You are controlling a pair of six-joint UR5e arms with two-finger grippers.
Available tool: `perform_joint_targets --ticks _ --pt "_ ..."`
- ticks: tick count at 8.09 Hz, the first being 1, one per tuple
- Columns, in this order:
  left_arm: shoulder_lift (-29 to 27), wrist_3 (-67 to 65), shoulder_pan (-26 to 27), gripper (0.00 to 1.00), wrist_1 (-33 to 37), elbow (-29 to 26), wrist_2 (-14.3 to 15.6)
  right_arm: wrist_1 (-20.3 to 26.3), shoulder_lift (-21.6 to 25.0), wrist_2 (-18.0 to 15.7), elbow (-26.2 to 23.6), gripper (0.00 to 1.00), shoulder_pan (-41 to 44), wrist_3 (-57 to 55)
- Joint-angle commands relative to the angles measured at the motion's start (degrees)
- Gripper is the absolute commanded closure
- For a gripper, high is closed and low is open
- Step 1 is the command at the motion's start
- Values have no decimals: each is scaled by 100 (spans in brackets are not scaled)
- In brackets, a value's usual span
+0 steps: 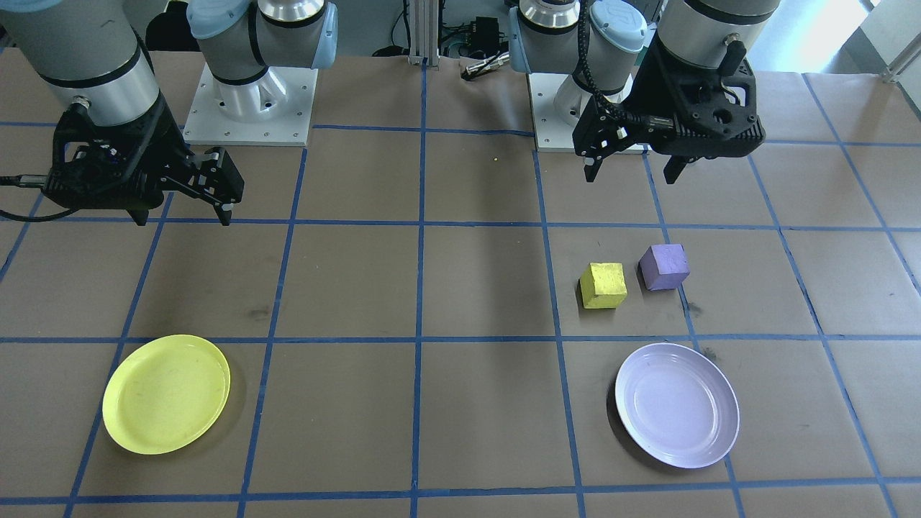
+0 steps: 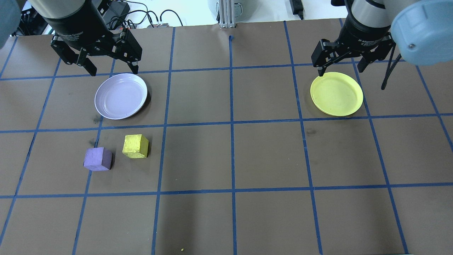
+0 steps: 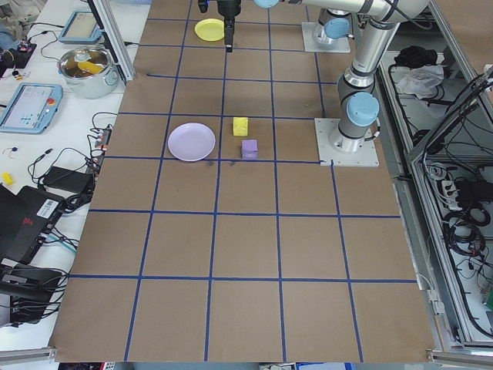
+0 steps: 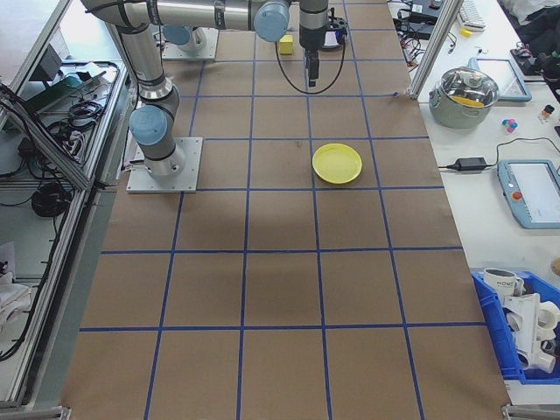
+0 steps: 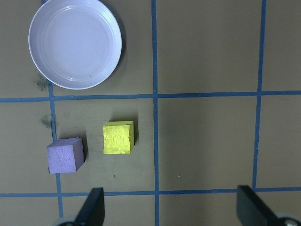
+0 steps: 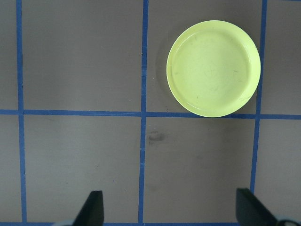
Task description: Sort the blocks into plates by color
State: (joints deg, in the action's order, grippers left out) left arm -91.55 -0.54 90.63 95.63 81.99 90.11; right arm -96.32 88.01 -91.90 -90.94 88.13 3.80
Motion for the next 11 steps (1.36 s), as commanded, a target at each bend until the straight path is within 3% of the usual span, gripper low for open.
perform_joint_targets --ticks 1,5,8,9,11 --pt "6 1 -1 0 -9 1 6 8 -38 -29 -3 0 2 -11" --pt "-3 690 -194 0 -9 18 24 -1 -47 -73 -12 0 -7 -2" --pt "76 1729 -1122 0 9 80 24 -10 -47 -56 -3 0 -7 60" --pt "-11 1906 -1344 0 -9 297 67 -10 -29 -56 -12 0 -7 60" --pt "145 1952 -1469 0 -691 1322 85 -10 -47 -56 -3 0 -7 68"
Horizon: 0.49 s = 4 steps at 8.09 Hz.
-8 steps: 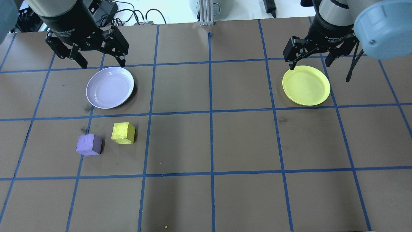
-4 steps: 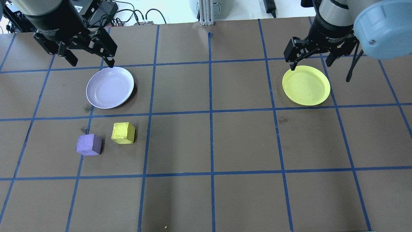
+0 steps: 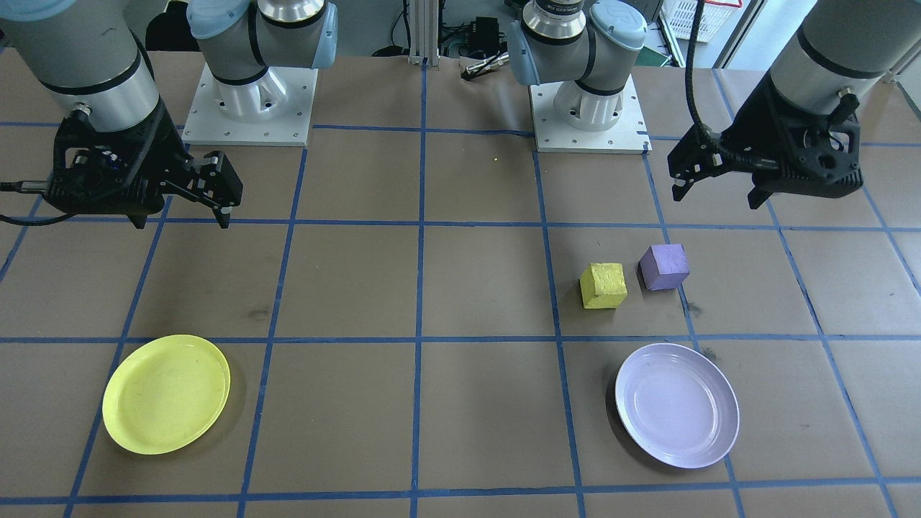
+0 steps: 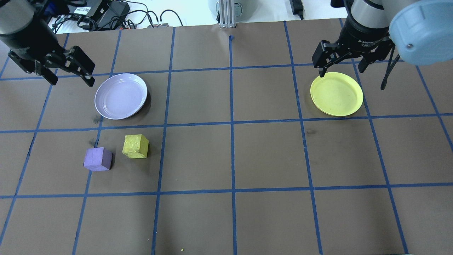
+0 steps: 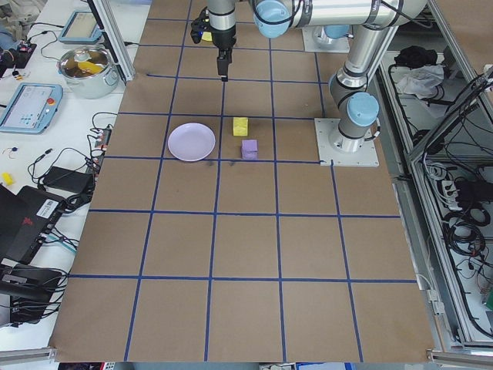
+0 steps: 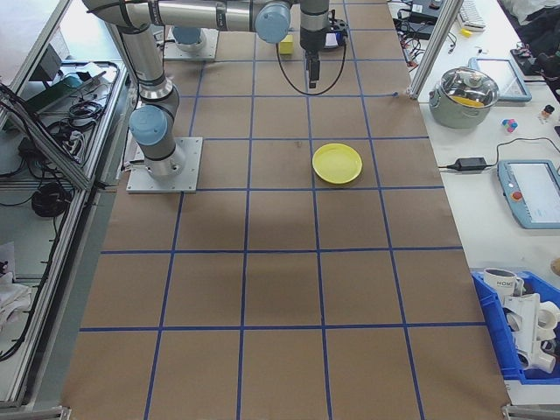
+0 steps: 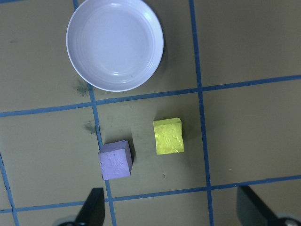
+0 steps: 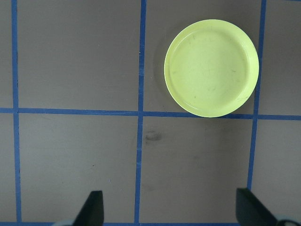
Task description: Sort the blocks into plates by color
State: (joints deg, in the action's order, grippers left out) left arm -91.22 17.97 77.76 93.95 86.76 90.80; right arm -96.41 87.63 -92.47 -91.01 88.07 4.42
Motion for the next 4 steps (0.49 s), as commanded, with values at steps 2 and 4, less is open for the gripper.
perform_joint_targets --ticks 2,4 --pt "-61 381 -645 0 -1184 1412 113 -9 -26 -671 -5 0 0 -90" --pt "-290 585 -1051 0 -1177 1501 113 -18 -35 -685 -5 0 0 14"
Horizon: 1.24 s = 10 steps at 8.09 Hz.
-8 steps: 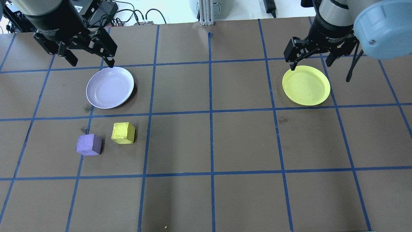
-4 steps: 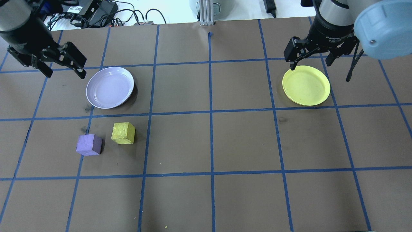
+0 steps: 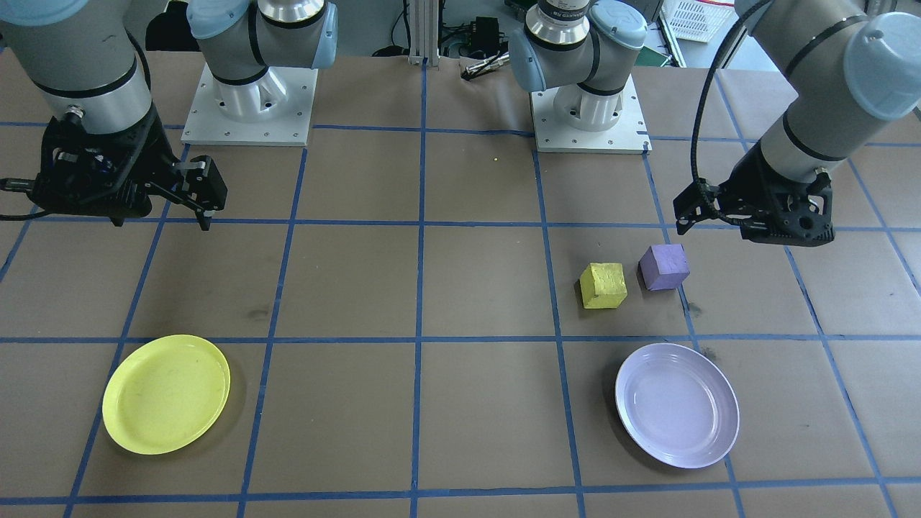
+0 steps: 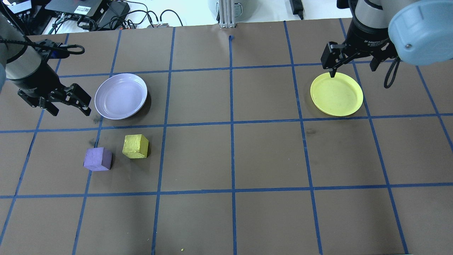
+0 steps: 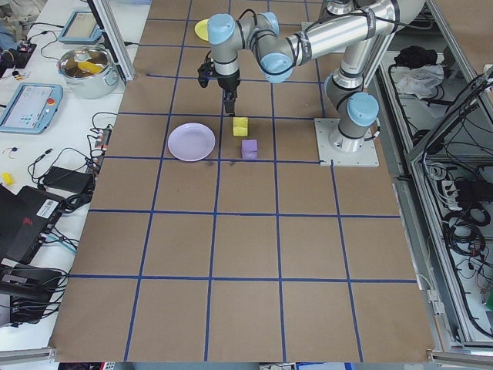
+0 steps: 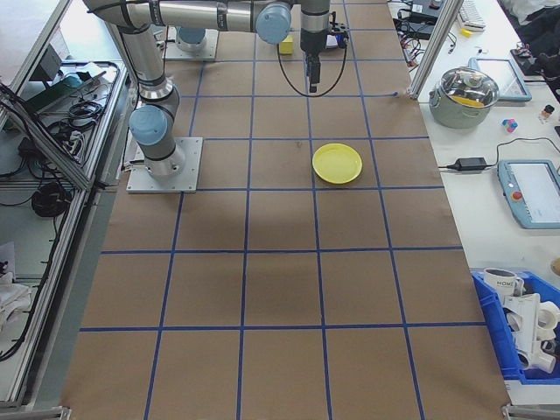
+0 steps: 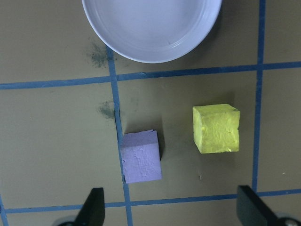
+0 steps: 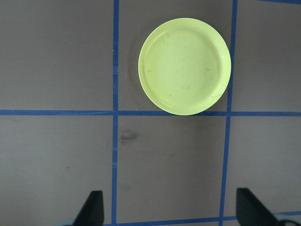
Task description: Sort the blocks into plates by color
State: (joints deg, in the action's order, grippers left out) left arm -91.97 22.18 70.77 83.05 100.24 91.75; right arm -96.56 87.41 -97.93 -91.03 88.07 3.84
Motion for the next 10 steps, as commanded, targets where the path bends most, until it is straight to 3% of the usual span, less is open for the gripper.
perform_joint_targets --ticks 1,3,4,6,8,10 --pt "-425 112 -353 0 -131 310 18 5 -13 -182 -3 0 0 81" --pt "-742 120 -353 0 -780 827 27 14 -13 -226 -3 0 0 422" --pt "-787 129 -353 0 -1008 1056 27 14 -22 -488 -12 0 0 624" --pt "-892 138 -362 0 -1142 1182 62 6 -57 -596 -12 0 0 600" --pt "-1102 120 -388 0 -1255 1208 439 6 -57 -570 -12 0 0 539" --pt "-1165 103 -415 0 -1274 1217 423 23 -57 -543 -12 0 0 530"
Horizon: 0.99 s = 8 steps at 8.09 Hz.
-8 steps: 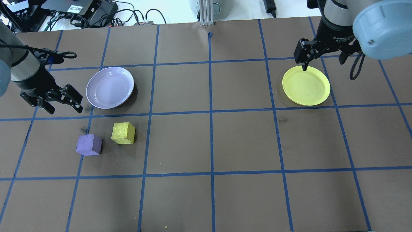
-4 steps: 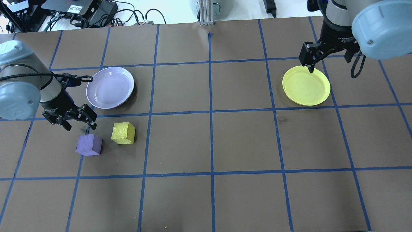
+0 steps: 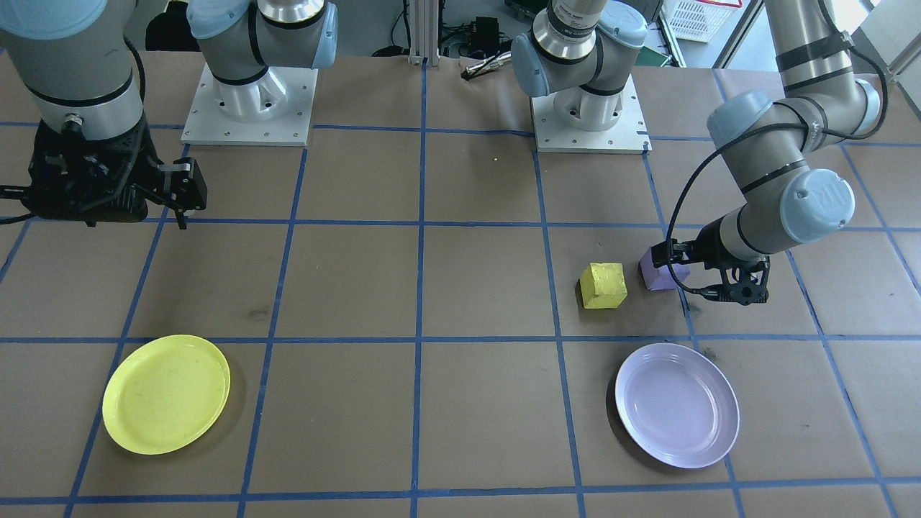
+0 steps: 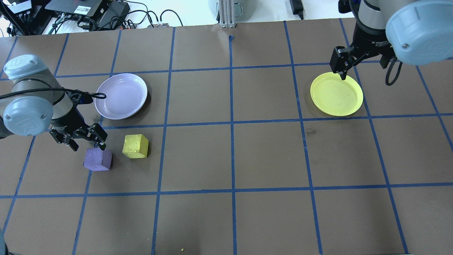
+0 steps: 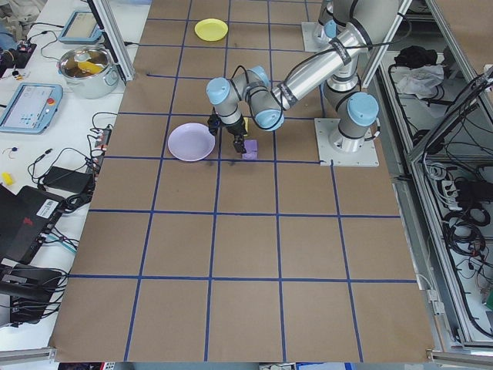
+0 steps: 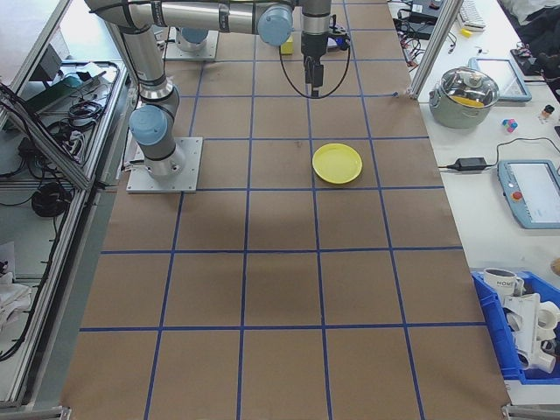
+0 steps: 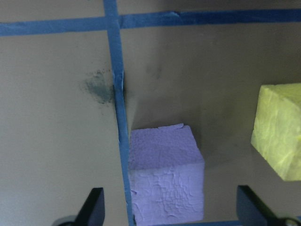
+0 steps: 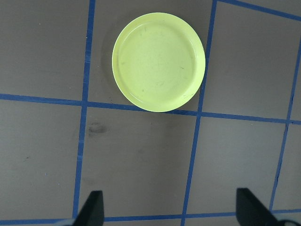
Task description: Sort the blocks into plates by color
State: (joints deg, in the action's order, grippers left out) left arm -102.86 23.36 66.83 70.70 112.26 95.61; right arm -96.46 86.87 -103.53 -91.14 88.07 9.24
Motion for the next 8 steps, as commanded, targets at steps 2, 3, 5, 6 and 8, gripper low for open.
perform_joint_targets --ticks 2,3,5,6,8 --pt "-94 -42 -21 0 -39 94 -7 -4 5 26 0 0 0 -19" --pt "-94 -43 -21 0 -39 129 -8 -4 5 17 0 0 0 -19" --pt "-199 -43 -21 0 -39 156 -8 -13 5 -9 0 0 0 -10" --pt "-278 -43 -29 0 -118 156 1 -4 5 -35 0 0 0 -19" --pt "-349 -51 -30 0 -197 156 1 -13 14 17 9 0 0 -10"
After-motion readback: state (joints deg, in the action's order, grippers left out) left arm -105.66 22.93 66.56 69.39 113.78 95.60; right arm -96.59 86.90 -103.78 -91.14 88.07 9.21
